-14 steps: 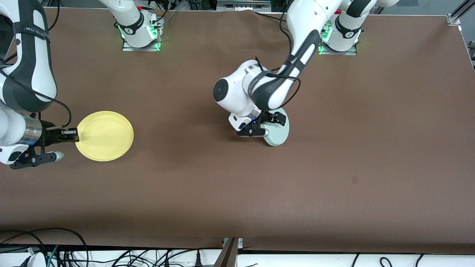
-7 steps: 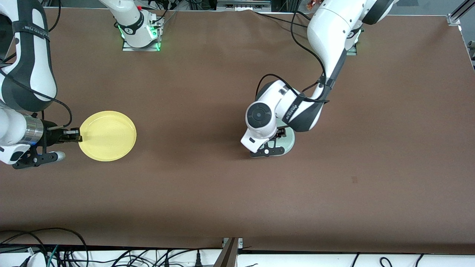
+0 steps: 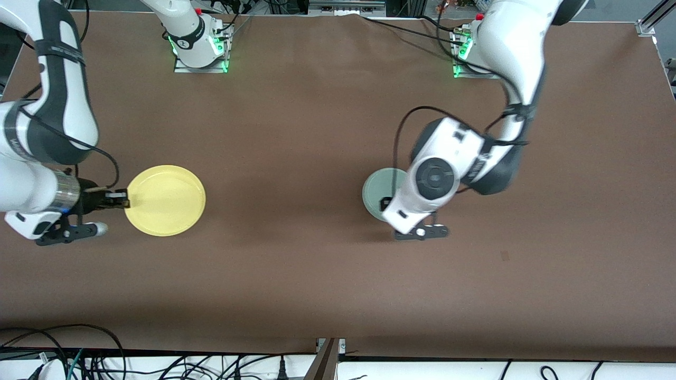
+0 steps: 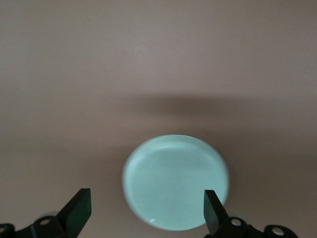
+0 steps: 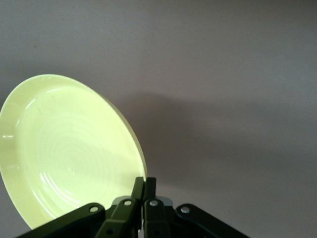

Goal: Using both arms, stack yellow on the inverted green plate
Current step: 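Set the green plate upside down and open the left gripper, withdrawing it, then carry the yellow plate with the right gripper onto the inverted green plate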

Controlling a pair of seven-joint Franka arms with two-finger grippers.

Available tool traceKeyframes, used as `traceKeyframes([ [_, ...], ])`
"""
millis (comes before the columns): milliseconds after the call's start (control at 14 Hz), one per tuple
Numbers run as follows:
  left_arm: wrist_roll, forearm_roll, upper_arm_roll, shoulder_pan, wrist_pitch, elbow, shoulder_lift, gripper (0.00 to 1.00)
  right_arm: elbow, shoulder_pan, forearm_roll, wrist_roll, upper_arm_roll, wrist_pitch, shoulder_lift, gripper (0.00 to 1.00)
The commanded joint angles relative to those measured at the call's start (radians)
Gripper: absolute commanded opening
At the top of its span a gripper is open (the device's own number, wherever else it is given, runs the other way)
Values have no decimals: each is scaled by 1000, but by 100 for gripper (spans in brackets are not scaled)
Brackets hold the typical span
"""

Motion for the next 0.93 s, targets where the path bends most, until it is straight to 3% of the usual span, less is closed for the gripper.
traceKeyframes([
  [0,142,121,-9,51,-58,-38,-108,100,-13,93,71,127,1,60,21,0],
  [214,217,124,-25,149,-88,-102,-221,100,-15,235,157,304,1,168,68,0],
  [571,355,2,-25,292,-83,-401,-545,100,-10,538,194,714,1,410,172,0],
  [857,456,-62,-5,369,-131,-412,-640,100,-10,717,192,918,1,579,243,0],
])
